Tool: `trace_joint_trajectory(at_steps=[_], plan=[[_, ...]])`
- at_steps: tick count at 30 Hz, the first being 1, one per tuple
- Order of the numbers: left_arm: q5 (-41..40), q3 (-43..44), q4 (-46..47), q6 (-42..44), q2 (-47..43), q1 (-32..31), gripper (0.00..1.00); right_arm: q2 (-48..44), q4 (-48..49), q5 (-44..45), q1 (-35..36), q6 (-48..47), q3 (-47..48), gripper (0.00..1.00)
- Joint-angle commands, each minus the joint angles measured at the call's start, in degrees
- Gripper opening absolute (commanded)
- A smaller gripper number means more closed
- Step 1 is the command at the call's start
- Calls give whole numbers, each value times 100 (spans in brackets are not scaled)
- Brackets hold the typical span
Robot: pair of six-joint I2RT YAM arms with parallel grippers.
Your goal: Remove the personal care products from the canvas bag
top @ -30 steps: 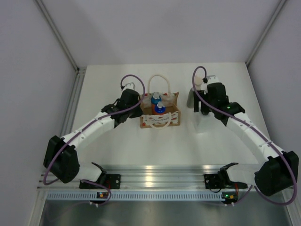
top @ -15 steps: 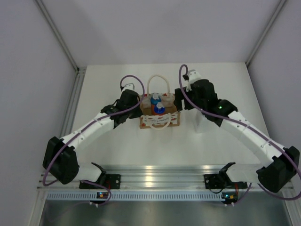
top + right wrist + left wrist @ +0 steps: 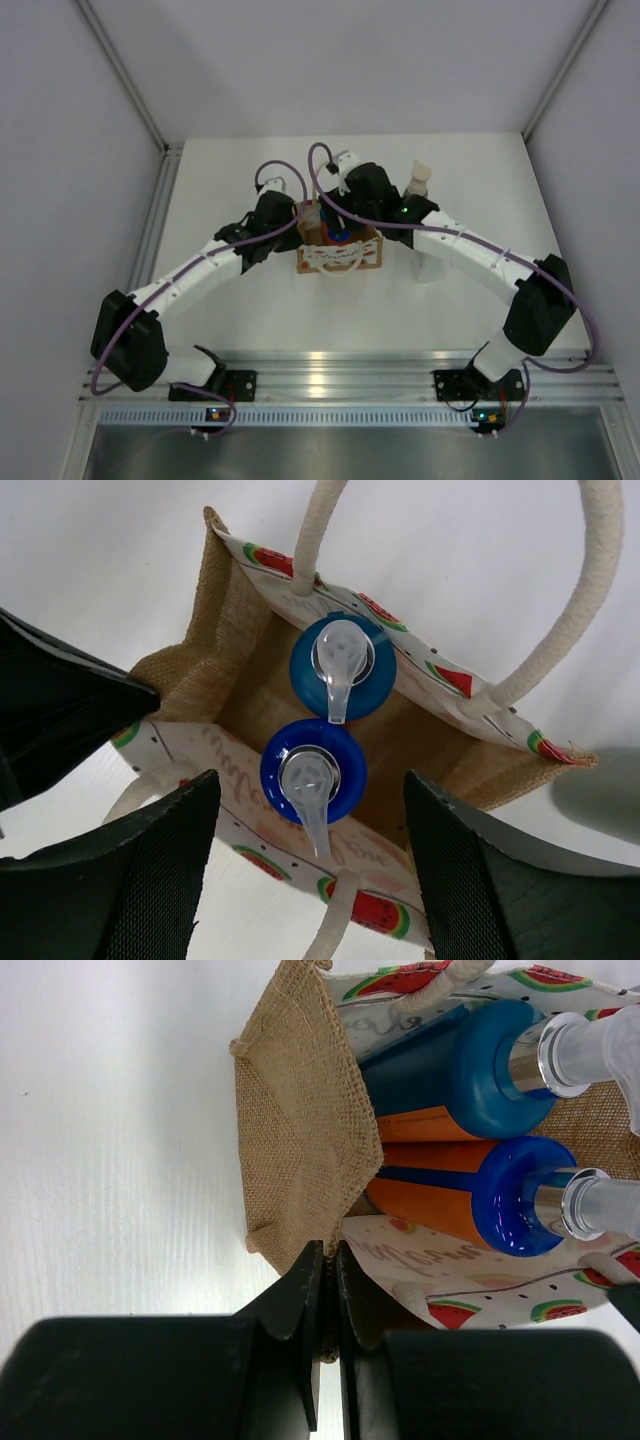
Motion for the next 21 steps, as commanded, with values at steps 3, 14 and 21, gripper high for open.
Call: trace_joint_trajectory(at_steps=[3, 14, 21], plan=[[-165, -155, 138, -39, -74, -17, 0, 369, 83, 221, 190, -127, 346, 71], [-95, -225, 270, -83, -21, -8, 0, 932, 91, 467, 190, -198, 347, 73], [-86, -225, 279, -56, -30, -8, 0, 1125, 267, 476, 190, -145, 215, 71]])
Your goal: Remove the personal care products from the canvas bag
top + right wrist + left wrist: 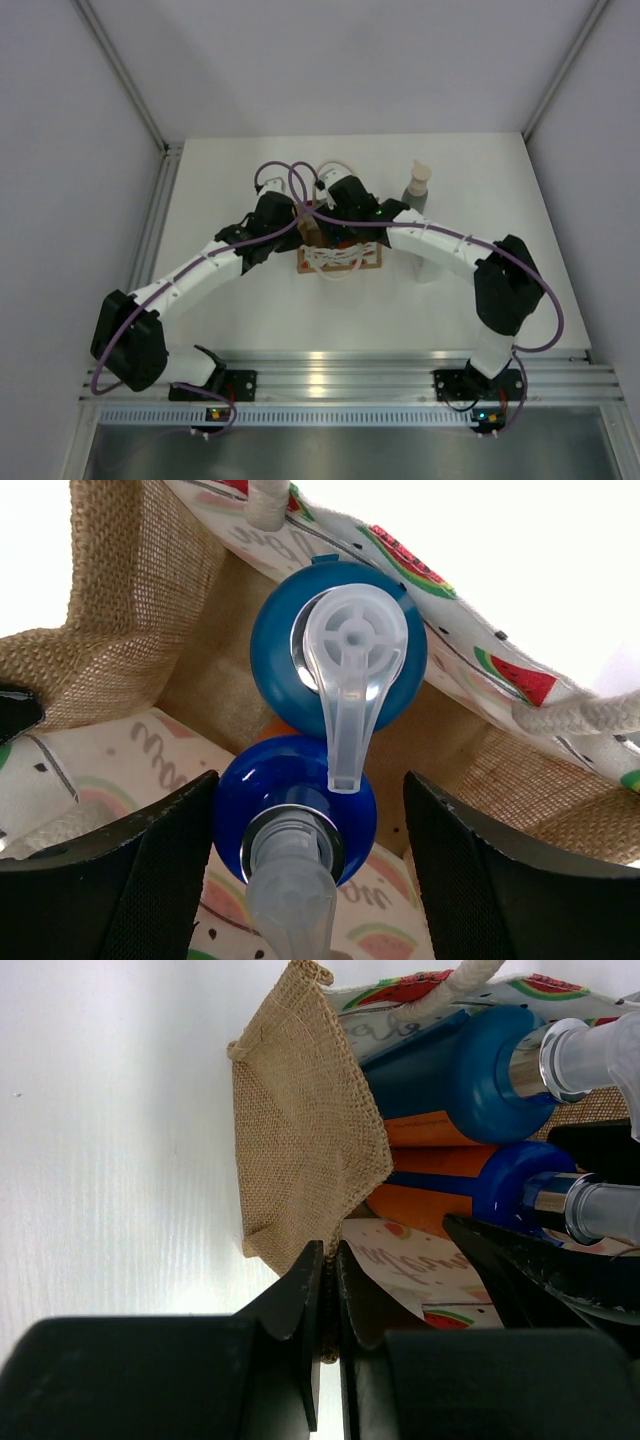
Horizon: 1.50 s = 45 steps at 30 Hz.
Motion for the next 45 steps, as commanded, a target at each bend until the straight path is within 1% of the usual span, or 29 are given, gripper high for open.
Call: trace_joint_trajectory(at_steps=[1, 6, 12, 16, 21, 24, 25, 27, 28, 36, 45], plan=[[-86, -127, 100, 13, -30, -8, 0, 68, 309, 96, 118, 15, 149, 71], [-95, -136, 100, 49, -30, -8, 0, 120, 572, 158, 126, 50, 26, 68], [-112, -136, 100, 58, -30, -8, 0, 261, 581, 193, 126, 85, 26, 69], [-112, -136, 100, 58, -30, -17, 0, 244, 573, 254, 126, 94, -18, 65], [-112, -136, 109, 40, -21, -8, 0, 235, 564, 263, 126, 129, -88, 65], [-112, -127, 100, 40, -30, -8, 0, 226, 573, 245, 126, 164, -132, 52], [-121, -127, 109, 40, -30, -8, 0, 217, 581, 228, 126, 173, -150, 41], [-121, -118, 109, 40, -39, -17, 0, 173, 581, 237, 135, 182, -150, 24], [-121, -118, 100, 40, -39, -8, 0, 156, 590, 237, 135, 182, -150, 1], [-130, -118, 109, 22, -65, -8, 0, -213, 590, 368, 135, 155, 78, 0], [-156, -136, 91, 14, -109, -8, 0, -459, 204, 474, 135, 76, 483, 0]])
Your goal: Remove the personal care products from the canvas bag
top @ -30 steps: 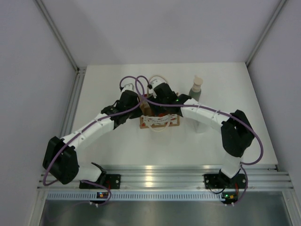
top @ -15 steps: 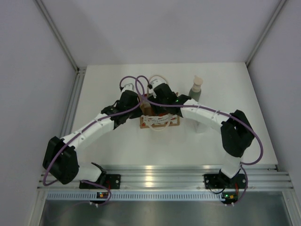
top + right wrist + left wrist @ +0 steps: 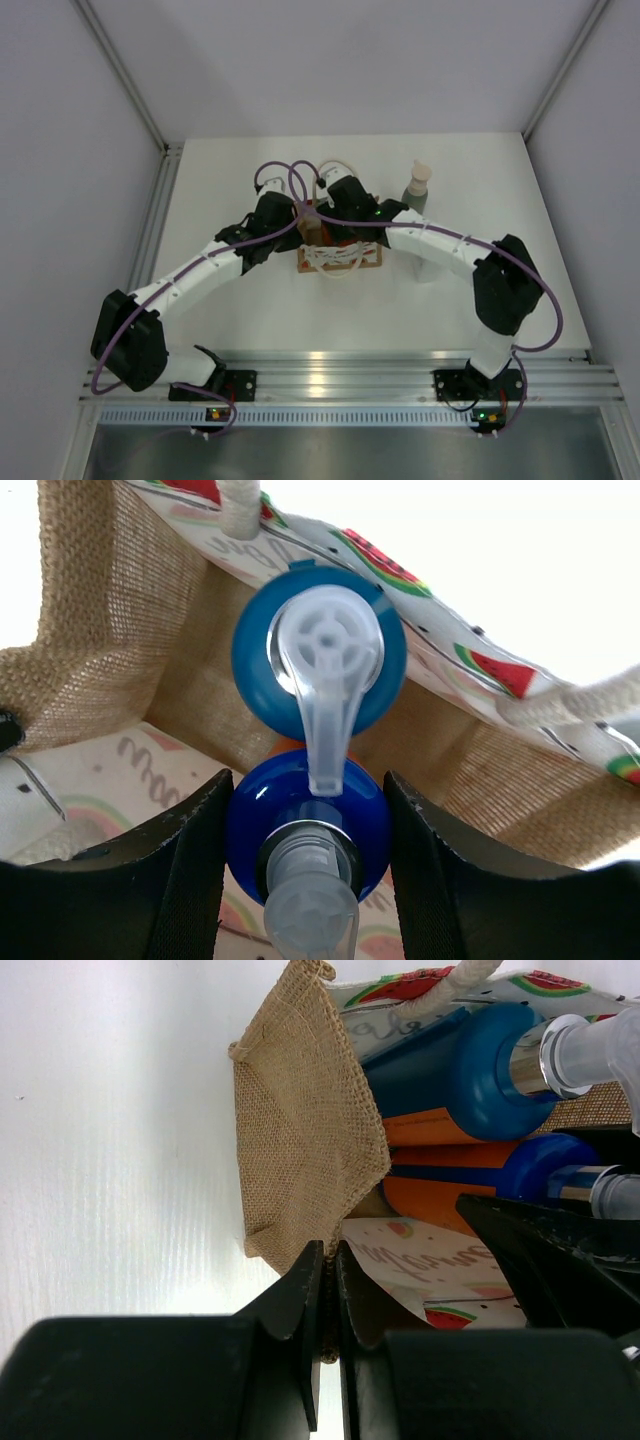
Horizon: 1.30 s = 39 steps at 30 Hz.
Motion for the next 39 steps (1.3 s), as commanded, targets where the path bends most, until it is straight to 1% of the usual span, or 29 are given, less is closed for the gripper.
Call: trace_joint_trajectory(at_steps=[1, 9, 18, 27, 36, 39], plan=[[-124, -118, 60, 14, -107, -8, 0, -534, 51, 205, 111, -85, 509, 0], [-88, -109, 52, -4, -98, -17, 0, -806, -152, 205, 102, -59, 580, 0], [-97, -118, 60, -4, -133, -8, 0, -1202, -486, 205, 111, -7, 869, 0], [-159, -101, 52, 40, -168, -8, 0, -1615, -1021, 223, 85, 72, 1229, 0], [-80, -39, 52, 49, -125, -8, 0, -1984, -1487, 187, -126, 55, 1643, 0], [-45, -21, 52, 75, -133, -8, 0, -2168, -1523, 231, -319, 64, 1748, 0]])
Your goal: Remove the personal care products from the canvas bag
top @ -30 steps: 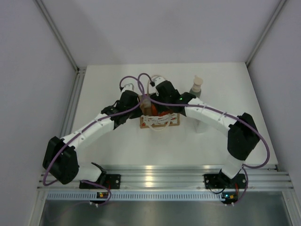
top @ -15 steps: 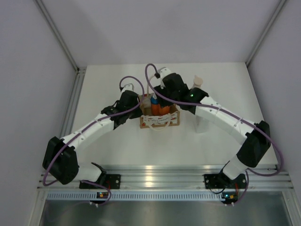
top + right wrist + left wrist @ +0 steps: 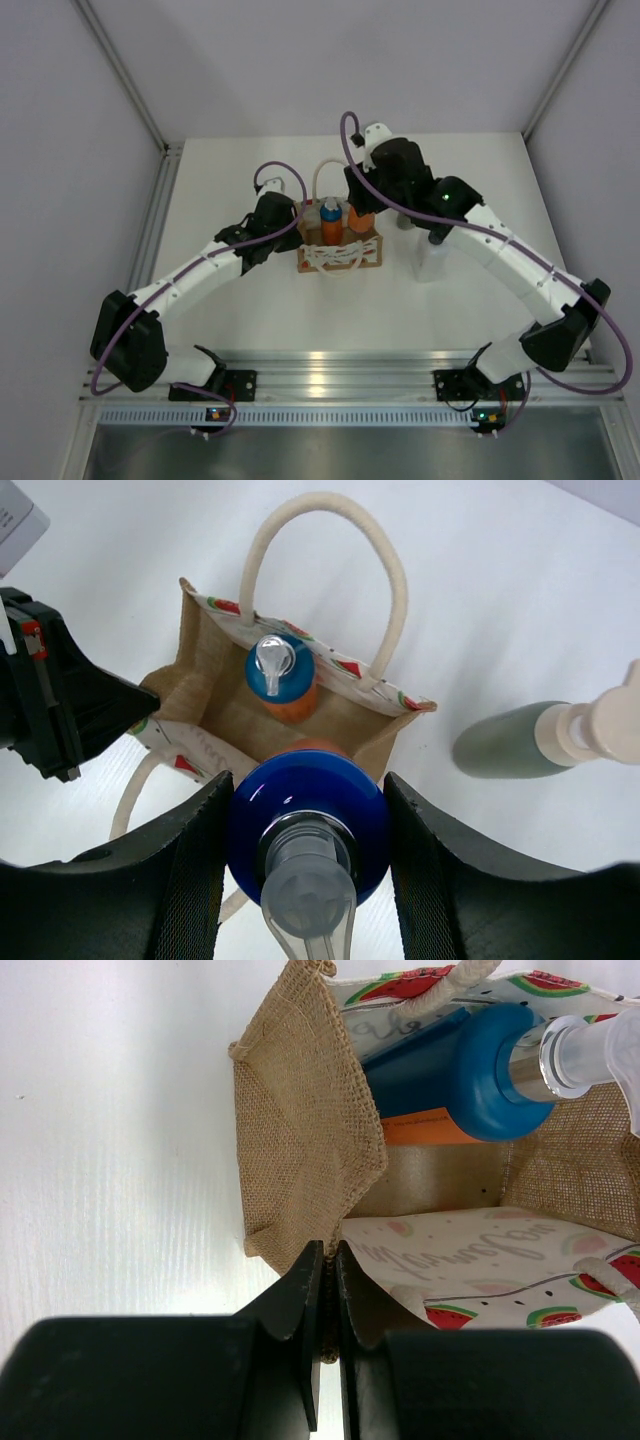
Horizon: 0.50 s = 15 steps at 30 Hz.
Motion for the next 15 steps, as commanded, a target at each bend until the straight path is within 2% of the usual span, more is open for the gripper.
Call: trace_joint_trajectory(at_steps=[1, 9, 15], plan=[[-44, -10, 41, 86, -109, -8, 0, -636, 182, 135, -258, 35, 496, 0], [-62, -10, 50, 112, -180, -17, 0, -1199, 103, 74, -1339, 97, 216, 0], [-80, -19, 41, 112, -162, -17, 0, -1648, 120, 487, -2760, 176, -329, 0]])
